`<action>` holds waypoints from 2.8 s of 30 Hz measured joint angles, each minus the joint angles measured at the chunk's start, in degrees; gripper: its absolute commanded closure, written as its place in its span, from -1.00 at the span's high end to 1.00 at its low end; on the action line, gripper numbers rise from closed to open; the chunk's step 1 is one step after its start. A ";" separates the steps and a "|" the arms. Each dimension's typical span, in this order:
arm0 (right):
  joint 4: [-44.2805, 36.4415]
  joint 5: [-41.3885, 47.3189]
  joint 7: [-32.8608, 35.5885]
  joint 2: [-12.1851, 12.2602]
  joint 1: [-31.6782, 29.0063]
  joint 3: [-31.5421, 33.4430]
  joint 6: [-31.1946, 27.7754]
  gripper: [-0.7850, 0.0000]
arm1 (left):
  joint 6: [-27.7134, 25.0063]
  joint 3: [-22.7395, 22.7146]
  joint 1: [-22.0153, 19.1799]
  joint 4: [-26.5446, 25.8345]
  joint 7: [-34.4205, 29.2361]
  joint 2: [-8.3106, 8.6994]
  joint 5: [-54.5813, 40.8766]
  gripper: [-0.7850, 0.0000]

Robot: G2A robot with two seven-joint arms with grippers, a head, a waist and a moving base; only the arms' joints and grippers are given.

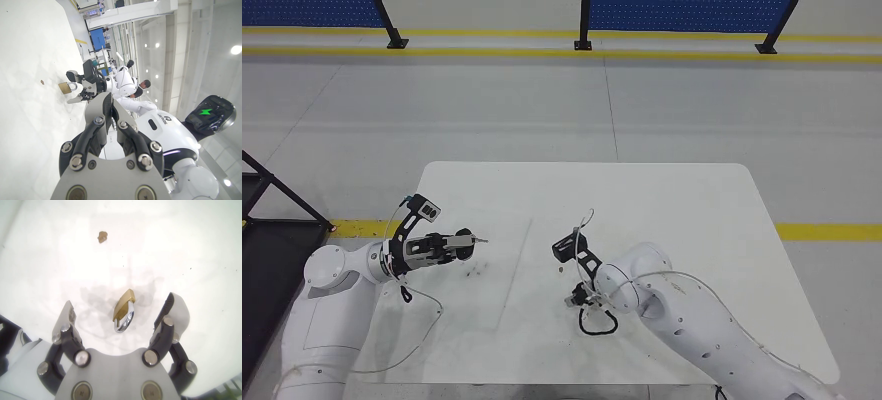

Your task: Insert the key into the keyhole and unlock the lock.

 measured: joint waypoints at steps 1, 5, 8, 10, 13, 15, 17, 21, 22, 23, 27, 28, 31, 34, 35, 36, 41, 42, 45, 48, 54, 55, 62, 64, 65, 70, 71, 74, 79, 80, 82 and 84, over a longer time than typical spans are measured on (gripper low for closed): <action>0.13 0.19 0.00 0.01 0.06 -0.09 0.00 1.00 | 0.00 0.00 0.00 0.00 0.00 0.00 0.00 -1.00; 0.56 0.91 0.00 0.12 0.29 -0.31 0.00 -0.03 | 0.00 0.00 0.00 0.00 0.00 0.00 0.00 -1.00; 0.83 1.26 0.00 0.24 0.39 -0.35 0.00 -0.17 | 0.00 0.00 0.00 0.00 0.00 0.00 0.00 -1.00; 1.06 1.43 0.00 0.31 0.47 -0.37 0.00 -0.19 | 0.00 0.00 0.00 0.00 0.00 0.00 0.00 -1.00; 1.47 1.79 0.00 0.40 0.69 -0.50 0.00 -0.35 | 0.00 0.00 0.00 0.00 0.00 0.00 0.00 -1.00; 1.78 2.07 0.00 0.46 0.90 -0.63 0.00 -0.50 | 0.00 0.00 0.00 0.00 0.00 0.00 0.00 -1.00; 2.18 2.16 0.00 0.53 1.13 -0.69 0.00 -1.00 | 0.00 0.00 0.00 0.00 0.00 0.00 0.00 -1.00; 2.43 1.95 0.00 0.62 1.30 -0.74 0.00 -1.00 | 0.00 0.00 0.00 0.00 0.00 0.00 0.00 -1.00; 2.44 1.93 0.00 0.64 1.28 -0.74 0.00 -1.00 | 0.00 0.00 0.00 0.00 0.00 0.00 0.00 -1.00; 2.45 1.88 0.00 0.67 1.24 -0.76 0.00 -1.00 | 0.00 0.00 0.00 0.00 0.00 0.00 0.00 -1.00; 2.16 2.01 0.00 0.75 1.06 -0.77 0.00 -1.00 | 0.00 0.00 0.00 0.00 0.00 0.00 0.00 -1.00; 2.07 2.07 0.00 0.77 1.01 -0.71 0.00 -1.00 | 0.00 0.00 0.00 0.00 0.00 0.00 0.00 -1.00; 1.07 2.57 0.00 0.81 0.69 0.26 0.00 -1.00 | 0.00 0.00 0.00 0.00 0.00 0.00 0.00 -1.00; -2.35 4.65 -0.64 0.86 -0.34 4.10 0.63 -1.00 | 0.00 0.00 0.00 0.00 0.00 0.00 0.00 -1.00; -4.29 6.08 -1.65 0.88 -1.37 6.29 1.60 -1.00 | 0.00 0.00 0.00 0.00 0.00 0.00 0.00 -1.00; -5.83 7.55 -2.59 0.91 -2.27 7.95 2.54 -1.00 | 0.00 0.00 0.00 0.00 0.00 0.00 0.00 -1.00; -11.57 20.90 -7.95 1.10 -6.60 17.39 7.19 -1.00 | 0.00 0.00 0.00 0.00 0.00 0.00 0.00 -1.00; -11.96 24.49 -9.82 1.01 -7.47 19.15 7.15 -1.00 | 0.00 0.00 0.00 0.00 0.00 0.00 0.00 -1.00; -11.19 36.88 -18.97 0.74 -11.23 24.19 1.65 -1.00 | 0.00 0.00 0.00 0.00 0.00 0.00 0.00 -1.00; -9.21 46.42 -26.27 0.55 -14.21 26.78 -5.61 -1.00 | 0.00 0.00 0.00 0.00 0.00 0.00 0.00 -1.00; -4.25 55.50 -33.27 0.34 -15.63 27.69 -14.49 -1.00 | 0.00 0.00 0.00 0.00 0.00 0.00 0.00 -1.00; -3.35 56.42 -33.58 0.31 -15.56 27.55 -15.54 -1.00 | 0.00 0.00 0.00 0.00 0.00 0.00 0.00 -1.00; 2.25 64.40 -34.71 -0.07 -14.44 26.49 -21.50 -1.00 | 0.00 0.00 0.00 0.00 0.00 0.00 0.00 -1.00; 2.17 64.06 -34.71 -0.06 -14.46 26.50 -21.33 -1.00 | 0.00 0.00 0.00 0.00 0.00 0.00 0.00 -1.00; 2.14 64.01 -34.70 -0.06 -14.47 26.51 -21.30 -1.00 | 0.00 0.00 0.00 0.00 0.00 0.00 0.00 -1.00; 2.14 64.03 -34.69 -0.06 -14.47 26.51 -21.31 -1.00 | 0.00 0.00 0.00 0.00 0.00 0.00 0.00 -1.00; 2.14 64.03 -34.69 -0.06 -14.47 26.51 -21.31 -1.00 | 0.00 0.00 0.00 0.00 0.00 0.00 0.00 -1.00; 2.14 64.03 -34.69 -0.06 -14.47 26.51 -21.31 -1.00 | 0.00 0.00 0.00 0.00 0.00 0.00 0.00 -1.00; 3.31 64.29 -37.50 -0.05 -15.91 26.74 -22.83 -1.00 | 0.00 0.00 0.00 0.00 0.00 0.00 0.00 -1.00; 4.04 65.51 -38.11 -0.04 -16.30 26.85 -23.98 -1.00 | 0.00 0.00 0.00 0.00 0.00 0.00 0.00 -1.00; 5.05 67.01 -38.86 -0.03 -16.76 26.87 -25.54 -1.00 | 0.00 0.00 0.00 0.00 0.00 0.00 0.00 -1.00; 6.15 68.61 -39.42 -0.06 -17.07 26.75 -27.14 -1.00 | 0.00 0.00 0.00 0.00 0.00 0.00 0.00 -1.00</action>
